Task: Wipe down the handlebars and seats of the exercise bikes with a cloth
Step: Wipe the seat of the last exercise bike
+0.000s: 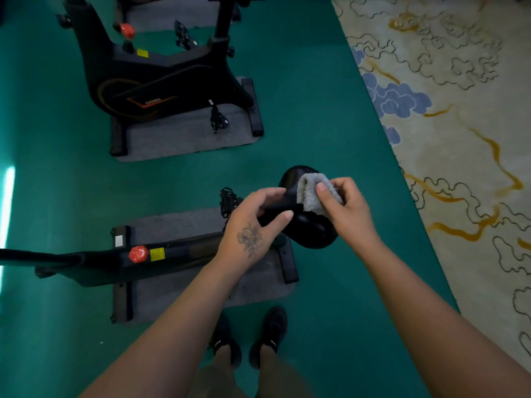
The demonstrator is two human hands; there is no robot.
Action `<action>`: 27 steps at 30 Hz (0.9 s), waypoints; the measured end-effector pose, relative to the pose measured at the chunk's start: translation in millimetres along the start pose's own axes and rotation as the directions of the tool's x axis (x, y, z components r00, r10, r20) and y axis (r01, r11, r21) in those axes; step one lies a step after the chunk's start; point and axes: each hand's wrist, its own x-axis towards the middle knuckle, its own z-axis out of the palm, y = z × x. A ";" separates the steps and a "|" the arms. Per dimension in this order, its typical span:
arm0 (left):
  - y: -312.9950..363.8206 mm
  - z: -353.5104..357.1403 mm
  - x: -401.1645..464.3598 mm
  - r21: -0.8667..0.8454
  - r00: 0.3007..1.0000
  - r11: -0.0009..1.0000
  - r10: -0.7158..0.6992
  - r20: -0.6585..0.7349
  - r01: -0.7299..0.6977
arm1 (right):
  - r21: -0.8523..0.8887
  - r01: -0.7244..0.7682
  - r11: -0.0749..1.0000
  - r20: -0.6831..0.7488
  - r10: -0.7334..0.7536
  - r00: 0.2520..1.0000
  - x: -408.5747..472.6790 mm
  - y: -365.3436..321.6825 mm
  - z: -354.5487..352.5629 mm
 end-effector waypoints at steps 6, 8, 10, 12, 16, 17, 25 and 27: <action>25.7 1.8 1.9 -0.146 1.000 0.989 0.003 0.030 0.002 | 0.212 -0.025 0.977 0.300 -0.041 0.953 -28.5 -22.8 -5.7; 27.5 1.1 1.1 -0.131 1.000 0.991 -0.014 -0.023 0.010 | 0.188 0.006 0.982 0.367 -0.076 0.927 -32.6 -16.3 -8.9; 28.0 -1.3 -1.7 -0.138 0.998 0.990 -0.023 -0.050 0.016 | 0.123 0.090 0.988 0.366 -0.130 0.921 -37.8 -13.9 -11.4; 28.3 -3.7 -4.8 -0.146 0.999 0.989 -0.020 -0.050 0.013 | 0.061 0.176 0.982 0.331 -0.186 0.925 -42.8 -16.1 -11.7; 33.5 -8.8 -11.7 -0.188 1.000 0.982 -0.002 -0.006 0.001 | -0.048 0.284 0.958 0.235 -0.266 0.935 -47.8 -20.8 -9.5; 34.8 -10.8 -13.5 -0.201 1.000 0.980 0.005 0.000 -0.004 | -0.058 0.289 0.955 0.218 -0.271 0.938 -49.0 -22.0 -9.2; 37.9 -39.6 -24.5 -0.146 0.999 0.988 0.043 -0.029 -0.047 | 0.007 0.335 0.942 0.096 -0.335 0.937 -64.9 -44.0 -11.1; 38.8 -47.4 -29.1 -0.122 0.998 0.991 0.043 -0.037 -0.047 | -0.036 0.337 0.941 0.092 -0.333 0.938 -72.4 -51.8 -11.4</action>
